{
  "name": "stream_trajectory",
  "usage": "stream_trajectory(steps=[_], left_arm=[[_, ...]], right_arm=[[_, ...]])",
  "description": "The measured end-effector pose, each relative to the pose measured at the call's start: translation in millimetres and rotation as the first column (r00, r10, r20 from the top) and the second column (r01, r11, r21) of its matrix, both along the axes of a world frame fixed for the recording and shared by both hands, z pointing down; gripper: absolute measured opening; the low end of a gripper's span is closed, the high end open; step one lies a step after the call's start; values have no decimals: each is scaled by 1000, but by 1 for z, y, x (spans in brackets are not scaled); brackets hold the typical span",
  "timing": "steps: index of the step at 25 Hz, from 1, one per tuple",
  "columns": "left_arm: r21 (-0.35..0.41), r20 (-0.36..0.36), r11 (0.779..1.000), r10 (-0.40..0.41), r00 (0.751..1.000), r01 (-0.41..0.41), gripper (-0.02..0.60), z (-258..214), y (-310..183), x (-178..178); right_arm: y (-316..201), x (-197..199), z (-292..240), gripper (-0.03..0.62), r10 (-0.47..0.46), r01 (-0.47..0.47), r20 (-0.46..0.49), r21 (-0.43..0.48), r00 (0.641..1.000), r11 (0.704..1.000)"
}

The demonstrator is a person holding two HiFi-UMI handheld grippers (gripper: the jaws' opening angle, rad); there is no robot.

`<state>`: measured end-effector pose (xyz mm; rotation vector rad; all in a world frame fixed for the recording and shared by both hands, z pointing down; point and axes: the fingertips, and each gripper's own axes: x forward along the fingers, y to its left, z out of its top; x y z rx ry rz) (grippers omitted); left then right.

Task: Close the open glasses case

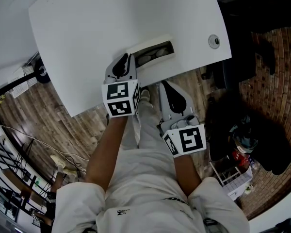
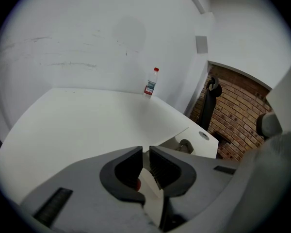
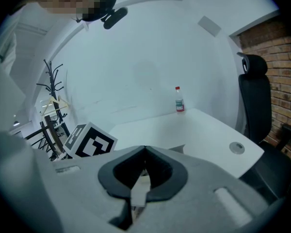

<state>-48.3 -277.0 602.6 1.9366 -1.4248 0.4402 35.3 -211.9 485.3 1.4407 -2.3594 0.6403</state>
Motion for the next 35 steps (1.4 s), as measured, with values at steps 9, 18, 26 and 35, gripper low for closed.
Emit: stream_trajectory(steps=[9, 18, 26, 35], left_arm=[[-2, 7, 1000, 3, 1000, -3, 40, -1, 4, 2], [-3, 9, 1000, 9, 1000, -9, 40, -2, 13, 4], [-7, 12, 1000, 20, 1000, -20, 40, 0, 19, 7], [-8, 14, 1000, 22, 1000, -22, 40, 1, 27, 11]], right_arm=[[0, 0, -1, 2, -4, 4, -5, 2, 1000, 1000], [5, -2, -3, 2, -10, 10, -4, 4, 1000, 1000], [9, 1, -2, 2, -7, 7, -9, 4, 1000, 1000], [14, 5, -4, 2, -5, 5, -12, 7, 1000, 1000]])
